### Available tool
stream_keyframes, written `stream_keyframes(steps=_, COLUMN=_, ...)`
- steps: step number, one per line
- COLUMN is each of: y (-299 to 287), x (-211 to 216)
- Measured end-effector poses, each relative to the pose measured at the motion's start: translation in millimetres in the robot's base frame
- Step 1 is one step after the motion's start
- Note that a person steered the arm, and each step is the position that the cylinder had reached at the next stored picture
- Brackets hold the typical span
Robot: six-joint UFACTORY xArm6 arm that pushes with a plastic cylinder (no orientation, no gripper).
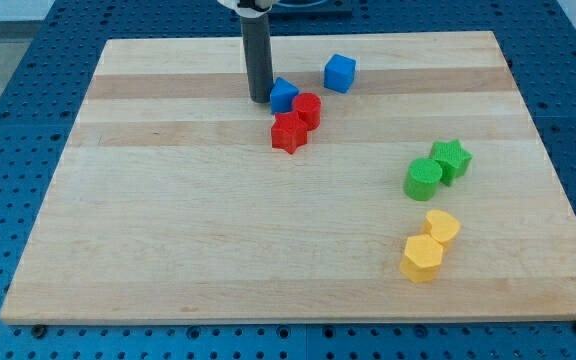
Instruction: Move the blue triangle closer to the blue cube
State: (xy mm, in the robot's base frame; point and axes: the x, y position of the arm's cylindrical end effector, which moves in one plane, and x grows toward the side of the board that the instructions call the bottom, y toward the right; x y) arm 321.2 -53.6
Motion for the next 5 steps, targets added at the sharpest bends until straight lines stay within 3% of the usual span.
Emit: stream_keyframes(steps=5, y=10, x=23)
